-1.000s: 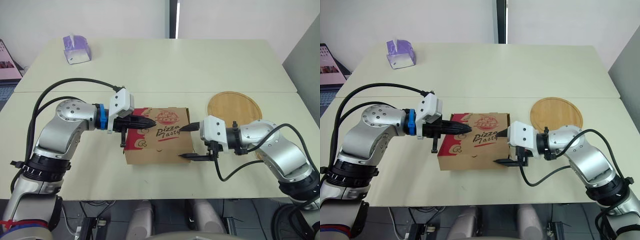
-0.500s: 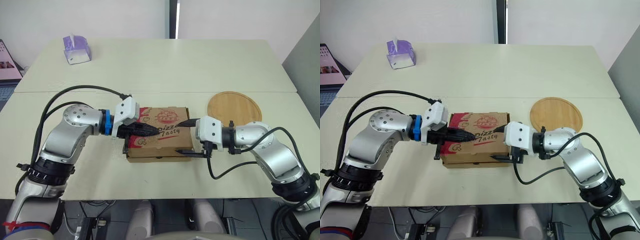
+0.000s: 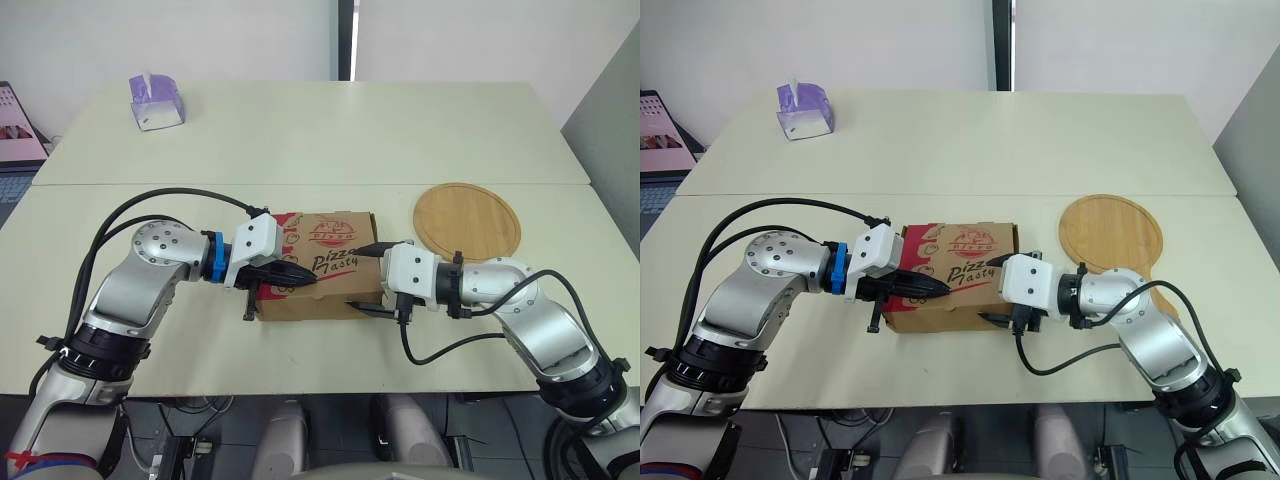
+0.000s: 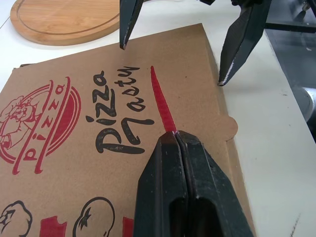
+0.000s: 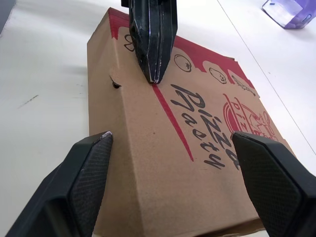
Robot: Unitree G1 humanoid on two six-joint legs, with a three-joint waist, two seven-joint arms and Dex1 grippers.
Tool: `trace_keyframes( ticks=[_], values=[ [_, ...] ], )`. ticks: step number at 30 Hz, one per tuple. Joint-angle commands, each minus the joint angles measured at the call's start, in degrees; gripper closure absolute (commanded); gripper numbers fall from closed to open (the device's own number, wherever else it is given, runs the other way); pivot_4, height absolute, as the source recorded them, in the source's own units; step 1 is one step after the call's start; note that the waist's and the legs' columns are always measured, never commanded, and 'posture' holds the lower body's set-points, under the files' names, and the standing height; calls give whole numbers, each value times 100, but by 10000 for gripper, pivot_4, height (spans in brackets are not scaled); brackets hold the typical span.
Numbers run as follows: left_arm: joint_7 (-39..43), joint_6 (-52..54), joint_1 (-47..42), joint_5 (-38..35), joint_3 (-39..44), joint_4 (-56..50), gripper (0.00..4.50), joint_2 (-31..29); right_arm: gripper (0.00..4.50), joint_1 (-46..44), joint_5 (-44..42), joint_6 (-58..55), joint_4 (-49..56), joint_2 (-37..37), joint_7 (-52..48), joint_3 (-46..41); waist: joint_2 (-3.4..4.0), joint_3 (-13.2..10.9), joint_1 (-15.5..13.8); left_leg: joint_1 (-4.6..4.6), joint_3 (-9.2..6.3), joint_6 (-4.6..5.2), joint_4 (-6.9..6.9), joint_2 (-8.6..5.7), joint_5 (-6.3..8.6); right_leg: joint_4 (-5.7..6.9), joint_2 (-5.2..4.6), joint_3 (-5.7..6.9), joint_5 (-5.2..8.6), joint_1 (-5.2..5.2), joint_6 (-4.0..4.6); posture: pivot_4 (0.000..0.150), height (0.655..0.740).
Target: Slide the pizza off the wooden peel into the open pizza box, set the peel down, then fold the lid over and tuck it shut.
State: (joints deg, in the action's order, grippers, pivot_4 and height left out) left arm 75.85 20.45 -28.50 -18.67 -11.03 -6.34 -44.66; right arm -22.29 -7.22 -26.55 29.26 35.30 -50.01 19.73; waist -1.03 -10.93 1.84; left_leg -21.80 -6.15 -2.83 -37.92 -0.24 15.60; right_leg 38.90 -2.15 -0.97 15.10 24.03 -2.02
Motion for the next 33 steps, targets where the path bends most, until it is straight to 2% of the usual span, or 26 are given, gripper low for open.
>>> trace_keyframes(
  ticks=[1, 7, 11, 15, 18, 24, 30, 33],
  values=[
    [5, -82, 59, 111, -28, -57, 45000, -65, 3912, 27, -401, -126, 309, -12, -18, -460, 0, 0, 0, -1, -1, 0, 0, 0, 0, 0, 0, 0, 0, 0, 0, 1500, 7400],
    [-40, -116, 24, 169, 20, 15, 45000, -24, 3912, -134, -1767, -1225, 177, 124, -254, -1475, 0, 0, -4, 0, -1, 0, -1, 0, 0, 0, -1, 0, 0, -2, 1, 1500, 7400],
    [-65, -134, -35, 168, 65, 56, 45000, -23, 3912, -35, -1237, -844, -480, 397, -130, -1399, -1, 1, -7, 0, -1, 0, -1, -1, 0, 0, -1, 1, 0, -3, 1, 1500, 7400],
    [-72, -120, -88, 150, 117, 64, 45000, -54, 12484, 129, -635, -172, -1033, 441, -93, -1011, -1, 1, -3, 0, 1, 1, 0, 0, 0, 0, 0, 0, 0, -1, 0, 1500, 7400],
    [-53, -125, -92, 149, 143, 74, 45000, -106, 23640, 248, -439, 182, -1168, 367, -186, -741, -1, 1, 5, 0, 3, 1, -1, 0, 0, 0, 0, -2, 0, 0, 0, 1500, 7400],
    [-54, -137, -83, 159, 144, 77, 45000, -148, 44044, 295, -804, -40, -901, 58, -410, -584, -1, 1, 10, 0, 0, 0, -2, 1, 0, 4, 2, -1, 0, 0, 0, 1500, 7400],
    [-54, -129, -99, 164, 129, 73, 45000, -148, 44597, 251, -721, -44, -985, -45, -367, -488, -1, 1, 10, 1, 1, 0, -2, 1, 0, 4, 2, -1, 0, 0, 0, 1500, 7400],
    [-54, -122, -92, 156, 129, 60, 45000, -142, 44597, 181, -592, 86, -1111, 153, -366, -677, -1, 1, 8, 0, 1, 0, -3, 0, 0, 4, 2, -2, 0, 0, 0, 1500, 7400]
  ],
)
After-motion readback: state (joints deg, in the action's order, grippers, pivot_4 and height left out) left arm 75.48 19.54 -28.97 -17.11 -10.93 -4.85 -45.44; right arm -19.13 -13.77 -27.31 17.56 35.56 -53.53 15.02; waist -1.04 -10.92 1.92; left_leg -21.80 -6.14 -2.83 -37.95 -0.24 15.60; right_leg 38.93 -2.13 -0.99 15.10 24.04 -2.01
